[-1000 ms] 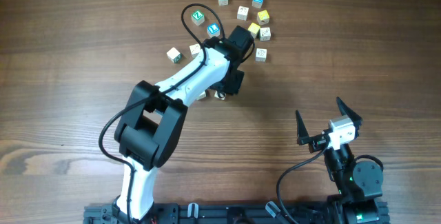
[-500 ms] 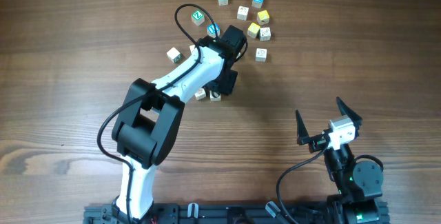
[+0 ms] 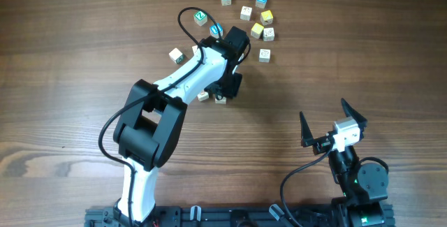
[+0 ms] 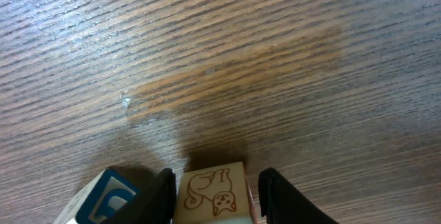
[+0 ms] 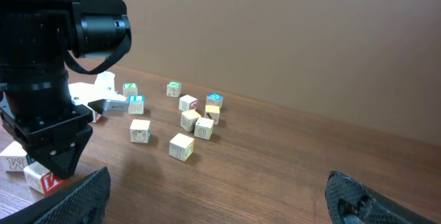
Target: Form a circle
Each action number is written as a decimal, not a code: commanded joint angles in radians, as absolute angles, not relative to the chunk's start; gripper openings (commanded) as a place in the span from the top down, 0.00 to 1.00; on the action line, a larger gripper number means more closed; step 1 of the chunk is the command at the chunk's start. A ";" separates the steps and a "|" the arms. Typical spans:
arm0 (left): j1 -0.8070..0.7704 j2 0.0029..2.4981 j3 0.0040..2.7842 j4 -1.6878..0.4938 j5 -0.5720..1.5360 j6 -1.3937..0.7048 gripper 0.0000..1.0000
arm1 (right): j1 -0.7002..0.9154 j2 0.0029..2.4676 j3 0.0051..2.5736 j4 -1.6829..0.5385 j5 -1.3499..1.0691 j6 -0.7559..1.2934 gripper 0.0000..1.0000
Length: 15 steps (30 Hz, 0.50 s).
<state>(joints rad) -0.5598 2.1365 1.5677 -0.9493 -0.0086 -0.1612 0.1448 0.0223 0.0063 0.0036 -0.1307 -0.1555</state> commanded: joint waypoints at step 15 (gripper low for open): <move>-0.559 2.149 1.561 -0.897 -0.054 0.013 0.64 | 0.142 0.018 0.005 0.007 -0.125 -0.155 0.00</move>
<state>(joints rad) -0.5598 2.1365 1.5677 -0.8997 -0.0288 -0.0933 0.1448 0.0223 0.0063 0.0036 -0.1303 -0.1551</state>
